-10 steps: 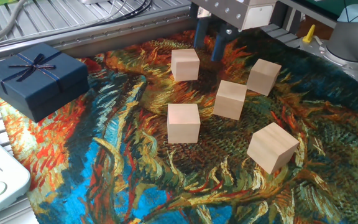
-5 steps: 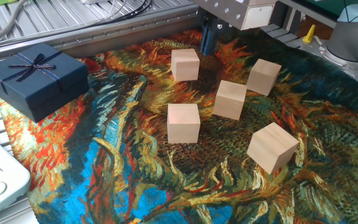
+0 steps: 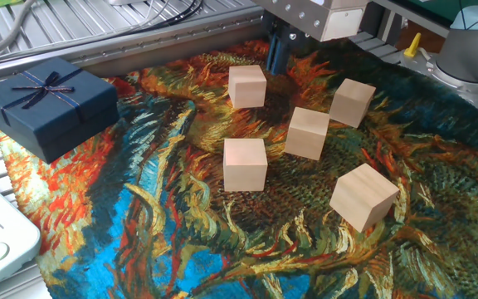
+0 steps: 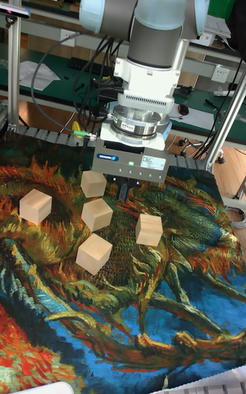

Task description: Stack the blocks in a vertical line of five

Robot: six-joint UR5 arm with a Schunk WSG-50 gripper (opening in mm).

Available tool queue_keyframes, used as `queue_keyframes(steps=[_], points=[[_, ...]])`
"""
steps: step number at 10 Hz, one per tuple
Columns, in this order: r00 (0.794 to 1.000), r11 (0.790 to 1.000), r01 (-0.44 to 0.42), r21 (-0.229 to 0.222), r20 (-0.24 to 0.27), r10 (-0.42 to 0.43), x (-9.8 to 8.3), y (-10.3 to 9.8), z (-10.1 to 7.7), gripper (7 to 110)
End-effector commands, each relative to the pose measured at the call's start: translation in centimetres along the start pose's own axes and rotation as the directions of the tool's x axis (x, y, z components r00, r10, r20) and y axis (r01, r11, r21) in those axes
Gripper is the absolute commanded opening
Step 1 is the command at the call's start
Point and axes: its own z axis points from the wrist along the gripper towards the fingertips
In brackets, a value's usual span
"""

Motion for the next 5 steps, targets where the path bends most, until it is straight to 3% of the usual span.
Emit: queue_keyframes(steps=[1, 5], points=[[1.000, 1.000, -0.004, -0.020, 0.002, 0.004, 0.0, 0.6, 0.0, 7], [1.000, 1.000, 0.001, -0.027, -0.013, -0.002, 0.6, 1.7, 0.4, 7]])
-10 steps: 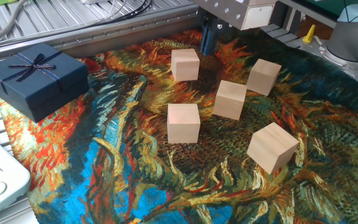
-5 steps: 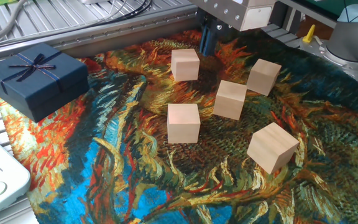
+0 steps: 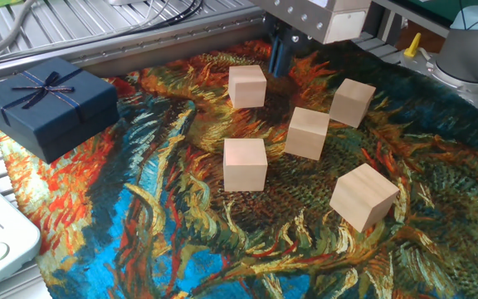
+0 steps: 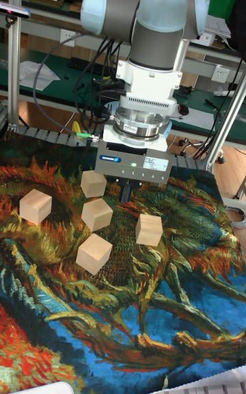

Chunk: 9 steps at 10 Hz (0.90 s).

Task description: Stack the blocks in a vertical line of five

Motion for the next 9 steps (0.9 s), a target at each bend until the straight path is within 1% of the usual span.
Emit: queue_keyframes(steps=[1, 2, 4, 6, 7, 8, 9], points=[[0.998, 0.999, 0.051, -0.015, -0.045, -0.052, 1.4, 1.0, 0.2, 7], [0.995, 0.997, 0.082, -0.015, -0.063, -0.082, 2.0, 1.5, 0.4, 7], [0.991, 0.995, 0.099, -0.021, -0.086, -0.101, 3.0, 2.5, 0.7, 7], [0.981, 0.988, 0.152, -0.037, -0.113, -0.156, 4.0, 3.2, 0.9, 7], [0.980, 0.987, 0.159, -0.032, -0.115, -0.162, 4.1, 3.1, 0.9, 7], [0.986, 0.993, 0.119, -0.024, -0.112, -0.121, 4.0, 3.1, 0.8, 7], [0.988, 0.993, 0.111, -0.027, -0.102, -0.113, 3.8, 3.1, 1.0, 7]])
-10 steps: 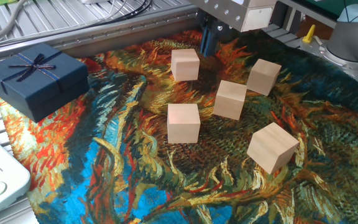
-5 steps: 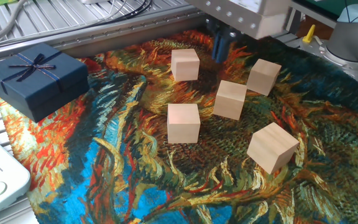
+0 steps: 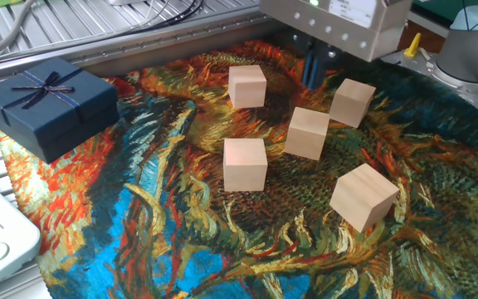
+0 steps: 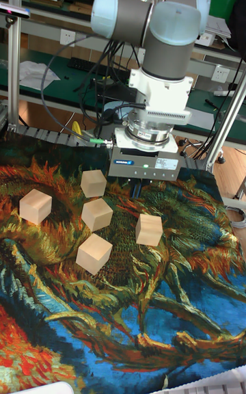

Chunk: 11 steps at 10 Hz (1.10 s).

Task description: Stack the blocks in a vertical line of five

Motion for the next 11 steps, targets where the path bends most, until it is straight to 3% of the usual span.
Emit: queue_keyframes(steps=[1, 4, 7, 8, 11], points=[[1.000, 1.000, -0.018, -0.019, 0.001, 0.018, 0.2, 0.4, 0.3, 7], [1.000, 1.000, 0.005, 0.017, 0.009, -0.005, 0.5, -1.3, 1.9, 7], [0.999, 1.000, 0.009, 0.021, 0.035, -0.010, 0.5, -2.8, 3.2, 7], [0.999, 0.998, 0.022, 0.056, 0.033, -0.024, 0.6, -3.9, 3.3, 7], [0.998, 0.997, 0.051, 0.057, 0.022, -0.052, 1.1, -4.1, 3.9, 7]])
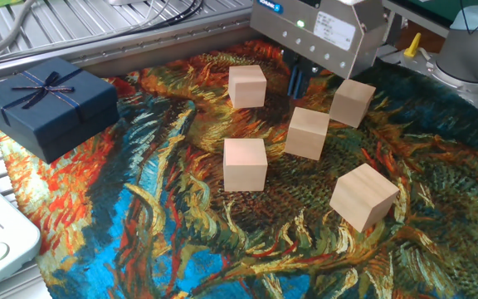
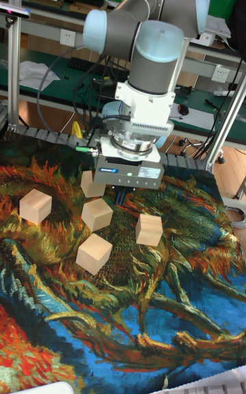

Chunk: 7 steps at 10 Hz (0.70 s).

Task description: Stack the blocks in a vertical line of five

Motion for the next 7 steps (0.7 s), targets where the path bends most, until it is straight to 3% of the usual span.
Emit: queue_keyframes(steps=[1, 2, 3, 4, 6, 7], points=[[0.999, 0.999, 0.032, -0.023, 0.012, -0.032, 0.4, 0.6, 1.3, 7], [1.000, 0.997, 0.019, -0.079, 0.022, -0.017, 0.5, 2.6, 1.7, 7], [0.999, 0.998, 0.041, -0.044, 0.017, -0.040, 0.9, 2.5, 2.2, 7], [1.000, 0.999, 0.026, -0.042, 0.016, -0.025, 1.5, 3.6, 2.8, 7], [0.998, 0.998, 0.060, 0.004, 0.010, -0.061, 2.3, 3.5, 3.4, 7], [0.997, 0.997, 0.073, 0.005, 0.006, -0.073, 2.7, 4.0, 3.7, 7]])
